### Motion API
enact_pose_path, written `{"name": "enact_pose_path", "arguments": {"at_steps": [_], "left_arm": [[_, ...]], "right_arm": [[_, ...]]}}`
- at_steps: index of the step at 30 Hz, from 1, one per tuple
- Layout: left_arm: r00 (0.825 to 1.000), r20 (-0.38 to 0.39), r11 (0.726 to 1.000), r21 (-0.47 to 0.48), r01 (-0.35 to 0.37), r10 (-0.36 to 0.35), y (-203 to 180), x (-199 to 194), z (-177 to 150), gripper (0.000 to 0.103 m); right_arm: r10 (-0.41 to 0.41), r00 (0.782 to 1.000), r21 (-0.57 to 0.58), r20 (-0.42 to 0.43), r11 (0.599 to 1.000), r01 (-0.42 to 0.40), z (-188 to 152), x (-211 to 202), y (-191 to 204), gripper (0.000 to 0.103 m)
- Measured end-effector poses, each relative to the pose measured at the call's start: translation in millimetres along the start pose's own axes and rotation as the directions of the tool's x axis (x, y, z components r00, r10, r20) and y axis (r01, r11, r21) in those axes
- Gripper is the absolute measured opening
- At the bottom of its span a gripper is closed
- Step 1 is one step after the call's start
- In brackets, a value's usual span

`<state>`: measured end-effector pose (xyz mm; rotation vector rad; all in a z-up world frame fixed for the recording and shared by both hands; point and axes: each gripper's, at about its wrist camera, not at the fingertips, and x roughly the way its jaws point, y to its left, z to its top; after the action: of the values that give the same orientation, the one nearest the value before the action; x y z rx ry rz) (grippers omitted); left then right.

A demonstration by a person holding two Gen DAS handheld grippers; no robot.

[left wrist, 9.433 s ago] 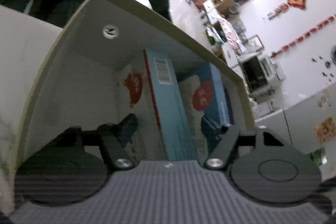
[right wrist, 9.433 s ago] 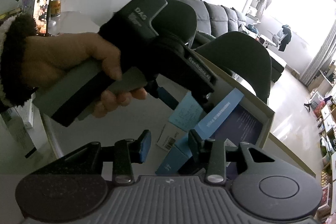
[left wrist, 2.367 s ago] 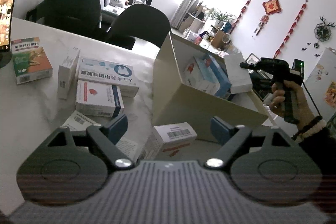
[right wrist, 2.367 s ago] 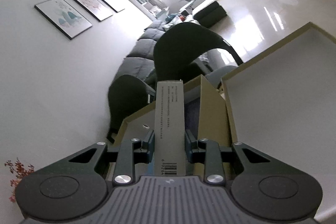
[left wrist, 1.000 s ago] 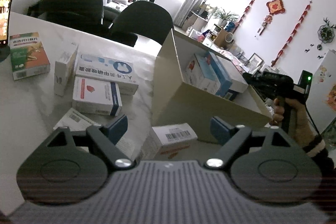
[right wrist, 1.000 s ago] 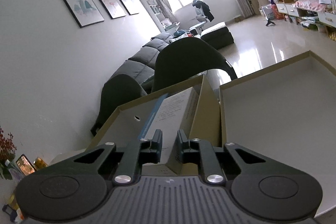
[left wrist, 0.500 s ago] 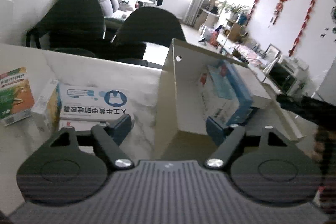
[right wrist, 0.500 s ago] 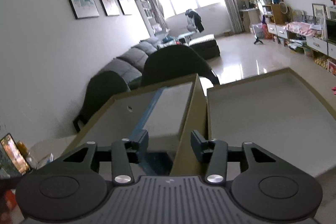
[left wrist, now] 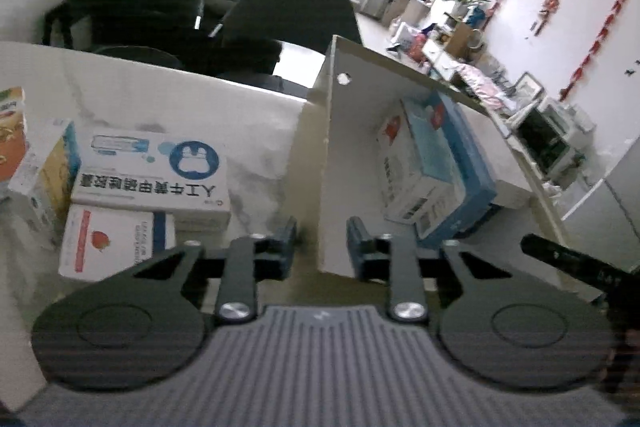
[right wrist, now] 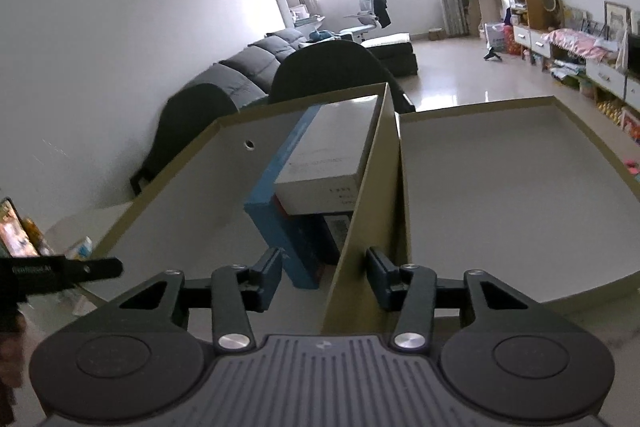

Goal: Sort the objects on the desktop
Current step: 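Open the right gripper and withdraw it from the beige box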

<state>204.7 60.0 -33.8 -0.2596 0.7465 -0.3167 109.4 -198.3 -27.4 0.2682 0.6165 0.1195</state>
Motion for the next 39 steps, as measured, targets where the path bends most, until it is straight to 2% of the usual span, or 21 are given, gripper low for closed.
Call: {"name": "enact_pose_path", "arguments": {"at_steps": [3, 5, 7, 15, 26, 39], "left_arm": [[1.0, 0.005, 0.999, 0.029, -0.031, 0.031, -4.5, -1.5, -2.1, 0.01], [0.999, 0.012, 0.998, 0.054, -0.042, 0.042, -8.4, -3.6, -5.4, 0.009], [0.999, 0.014, 0.996, 0.072, -0.05, 0.049, -11.6, -6.0, -7.8, 0.009], [0.998, 0.013, 0.992, 0.108, -0.062, 0.061, -20.0, -20.1, -18.7, 0.009], [0.999, 0.031, 0.993, 0.109, -0.047, 0.044, -22.8, -41.9, -44.0, 0.011], [0.994, 0.093, 0.993, 0.107, -0.058, 0.049, -25.5, -64.7, -71.0, 0.012]], "right_arm": [[-0.047, 0.999, -0.035, 0.003, 0.998, 0.047, -2.3, 3.7, 2.3, 0.038], [-0.08, 0.997, -0.057, 0.009, 0.995, 0.08, -4.5, 6.3, 3.0, 0.026], [-0.102, 0.995, -0.059, 0.006, 0.993, 0.102, -5.5, 8.5, 2.0, 0.019], [-0.1, 0.995, -0.081, -0.006, 0.992, 0.1, -9.4, 5.4, -2.4, 0.017], [-0.065, 0.998, -0.059, -0.01, 0.996, 0.064, -15.7, -11.9, -8.1, 0.017], [-0.033, 0.999, -0.033, 0.005, 0.999, 0.033, -29.9, -39.1, -6.7, 0.017]]}}
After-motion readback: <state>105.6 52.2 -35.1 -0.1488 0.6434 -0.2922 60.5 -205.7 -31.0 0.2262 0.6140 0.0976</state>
